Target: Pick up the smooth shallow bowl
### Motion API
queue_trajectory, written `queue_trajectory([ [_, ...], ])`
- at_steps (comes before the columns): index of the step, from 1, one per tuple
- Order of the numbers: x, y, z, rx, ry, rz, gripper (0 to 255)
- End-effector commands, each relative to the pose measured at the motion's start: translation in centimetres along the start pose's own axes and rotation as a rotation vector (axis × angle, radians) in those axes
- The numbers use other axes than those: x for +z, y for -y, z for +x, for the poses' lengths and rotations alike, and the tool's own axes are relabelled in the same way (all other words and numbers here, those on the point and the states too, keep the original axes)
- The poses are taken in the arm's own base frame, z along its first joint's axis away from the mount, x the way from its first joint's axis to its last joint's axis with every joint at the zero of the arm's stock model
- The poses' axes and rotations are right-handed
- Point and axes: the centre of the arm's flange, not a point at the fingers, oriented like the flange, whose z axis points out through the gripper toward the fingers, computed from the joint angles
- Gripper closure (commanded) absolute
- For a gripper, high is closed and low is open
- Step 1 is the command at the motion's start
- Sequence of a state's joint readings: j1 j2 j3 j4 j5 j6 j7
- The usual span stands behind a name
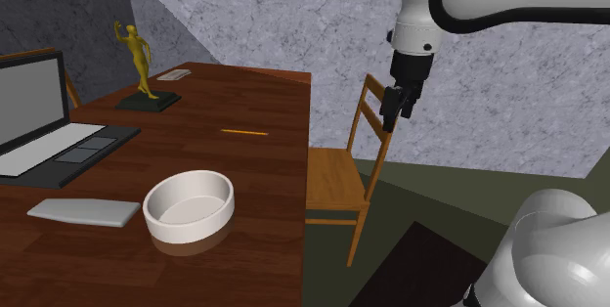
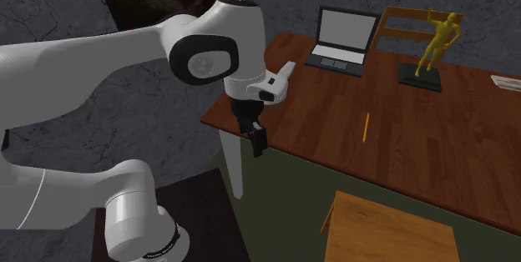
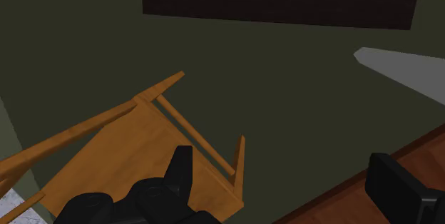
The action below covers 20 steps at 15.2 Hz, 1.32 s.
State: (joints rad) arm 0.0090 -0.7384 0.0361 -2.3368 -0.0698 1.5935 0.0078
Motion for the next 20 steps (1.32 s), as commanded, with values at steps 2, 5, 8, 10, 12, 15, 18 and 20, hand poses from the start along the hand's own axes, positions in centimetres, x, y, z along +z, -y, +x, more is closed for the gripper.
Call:
queue_trajectory([
  [2,0.4,1.0,0.8,0.002,0.0,0.003,0],
  [5,1.5,3.9,3.0,0.007,0.0,0.012,0],
  [8,2.6,6.8,5.3,0.012,0.0,0.021,0],
  [10,3.3,8.7,6.9,0.016,0.0,0.027,0],
  [12,3.9,10.6,8.4,0.02,0.0,0.033,0],
  [15,5.0,13.5,10.8,0.025,0.0,0.042,0],
  [18,5.9,16.4,13.1,0.03,0.0,0.051,0],
  [20,6.6,18.3,14.7,0.034,-0.001,0.057,0],
])
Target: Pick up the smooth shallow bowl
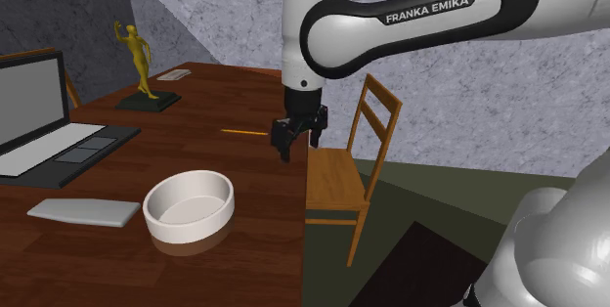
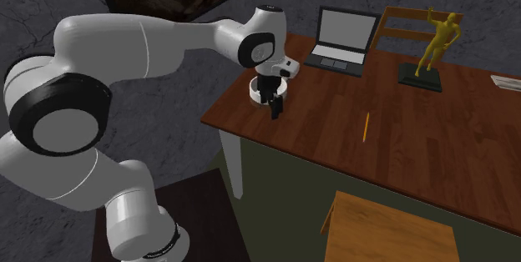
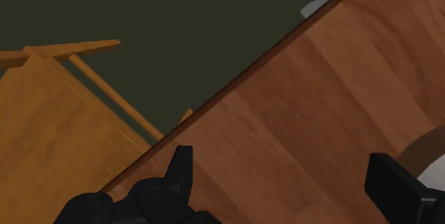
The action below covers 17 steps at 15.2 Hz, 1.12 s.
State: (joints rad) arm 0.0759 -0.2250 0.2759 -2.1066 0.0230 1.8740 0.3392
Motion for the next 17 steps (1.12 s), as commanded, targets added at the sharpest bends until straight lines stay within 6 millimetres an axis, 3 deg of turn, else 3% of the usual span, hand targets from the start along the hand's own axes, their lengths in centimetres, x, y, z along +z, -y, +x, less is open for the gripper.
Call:
queue_trajectory([
  [1,0.8,2.3,1.5,0.004,0.0,0.007,0],
  [12,4.7,13.0,9.9,0.024,0.0,0.04,0],
  [17,7.0,13.6,10.4,0.025,0.0,0.042,0],
])
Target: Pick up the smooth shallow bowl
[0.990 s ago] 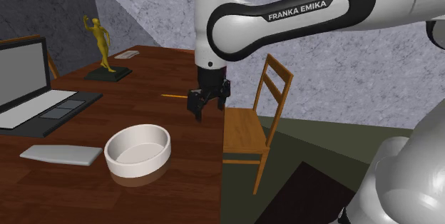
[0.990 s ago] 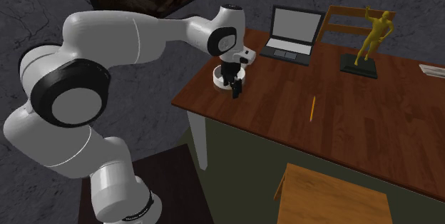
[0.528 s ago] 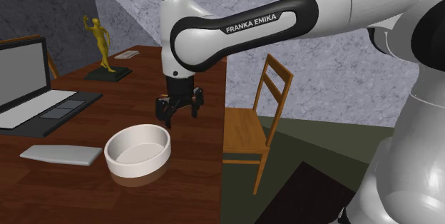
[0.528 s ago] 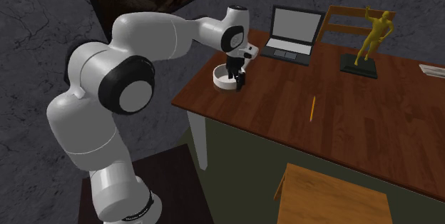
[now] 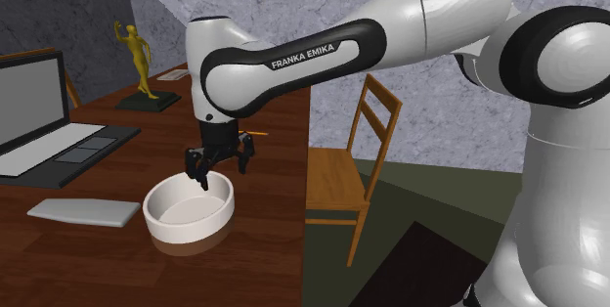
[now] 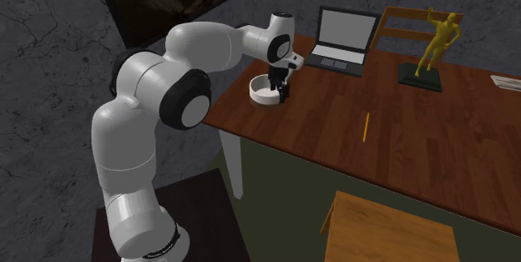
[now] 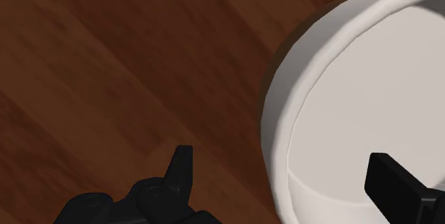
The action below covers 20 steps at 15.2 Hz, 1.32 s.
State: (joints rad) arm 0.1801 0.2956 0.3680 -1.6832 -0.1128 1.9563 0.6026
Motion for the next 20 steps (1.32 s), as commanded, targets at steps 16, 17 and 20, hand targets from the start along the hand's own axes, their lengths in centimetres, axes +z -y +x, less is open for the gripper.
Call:
queue_trajectory([
  [16,1.8,0.1,0.0,0.0,0.0,0.0,255],
  [17,1.2,0.1,0.0,0.0,0.0,0.0,255],
  [20,-0.3,0.1,0.0,0.0,0.0,0.0,255],
])
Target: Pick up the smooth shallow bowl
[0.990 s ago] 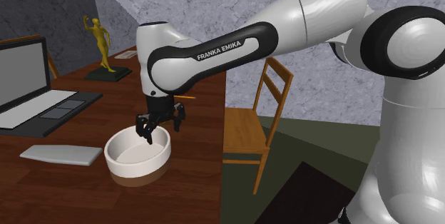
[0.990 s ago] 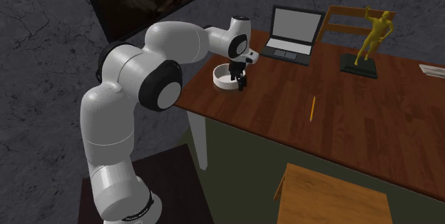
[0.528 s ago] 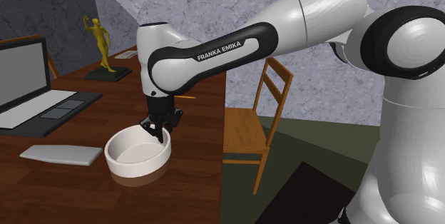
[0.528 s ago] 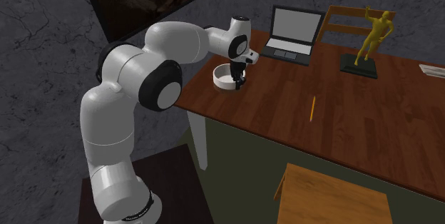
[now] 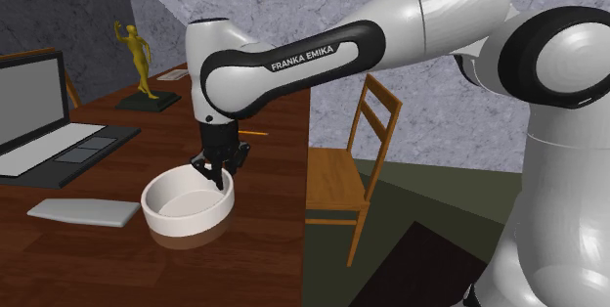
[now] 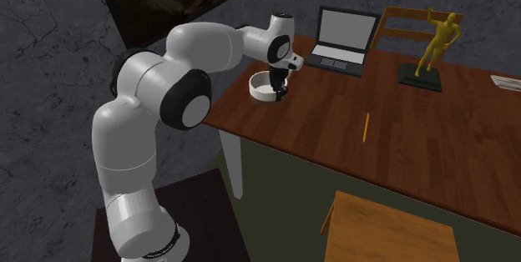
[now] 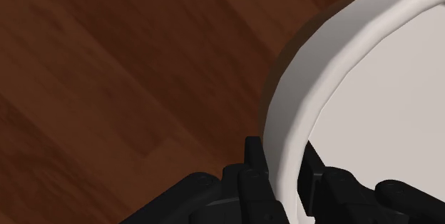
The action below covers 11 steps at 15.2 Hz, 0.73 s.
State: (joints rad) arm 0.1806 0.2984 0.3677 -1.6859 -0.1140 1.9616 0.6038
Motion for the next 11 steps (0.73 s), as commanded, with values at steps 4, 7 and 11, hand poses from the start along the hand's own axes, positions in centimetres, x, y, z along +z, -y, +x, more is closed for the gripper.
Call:
queue_trajectory([
  [4,-2.7,0.1,0.0,0.0,-0.001,0.0,255],
  [7,-4.3,0.1,0.0,0.0,-0.001,0.0,255],
  [11,-6.0,0.0,0.0,0.0,-0.001,0.0,255],
])
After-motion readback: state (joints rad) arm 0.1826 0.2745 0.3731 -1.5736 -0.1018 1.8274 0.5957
